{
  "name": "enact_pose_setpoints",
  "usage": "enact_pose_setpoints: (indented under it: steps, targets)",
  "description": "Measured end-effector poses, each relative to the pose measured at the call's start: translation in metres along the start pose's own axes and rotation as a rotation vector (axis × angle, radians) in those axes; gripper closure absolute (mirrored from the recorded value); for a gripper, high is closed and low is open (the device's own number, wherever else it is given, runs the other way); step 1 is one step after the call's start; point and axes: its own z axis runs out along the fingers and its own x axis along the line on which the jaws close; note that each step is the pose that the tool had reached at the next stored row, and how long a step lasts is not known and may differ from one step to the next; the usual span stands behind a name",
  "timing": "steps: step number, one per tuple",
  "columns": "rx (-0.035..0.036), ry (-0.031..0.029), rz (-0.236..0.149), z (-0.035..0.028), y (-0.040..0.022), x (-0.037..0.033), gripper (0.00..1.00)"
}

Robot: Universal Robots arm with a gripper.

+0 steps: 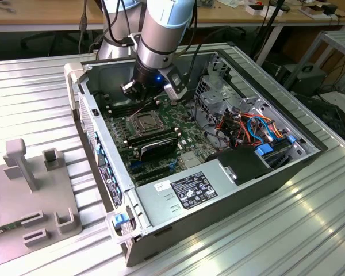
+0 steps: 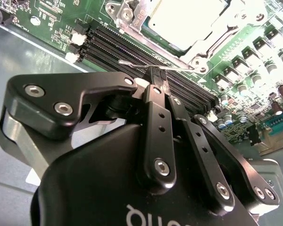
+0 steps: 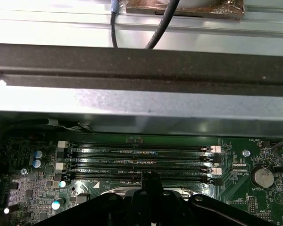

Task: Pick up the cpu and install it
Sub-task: 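Install the first cpu locking lever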

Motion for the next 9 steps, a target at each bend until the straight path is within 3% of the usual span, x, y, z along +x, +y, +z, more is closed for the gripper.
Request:
enact_pose_setpoints:
  steps: [9]
  targets:
    - [0.0001, 0.0003, 0.0, 0.0042, -0.0011, -0.004, 0.89]
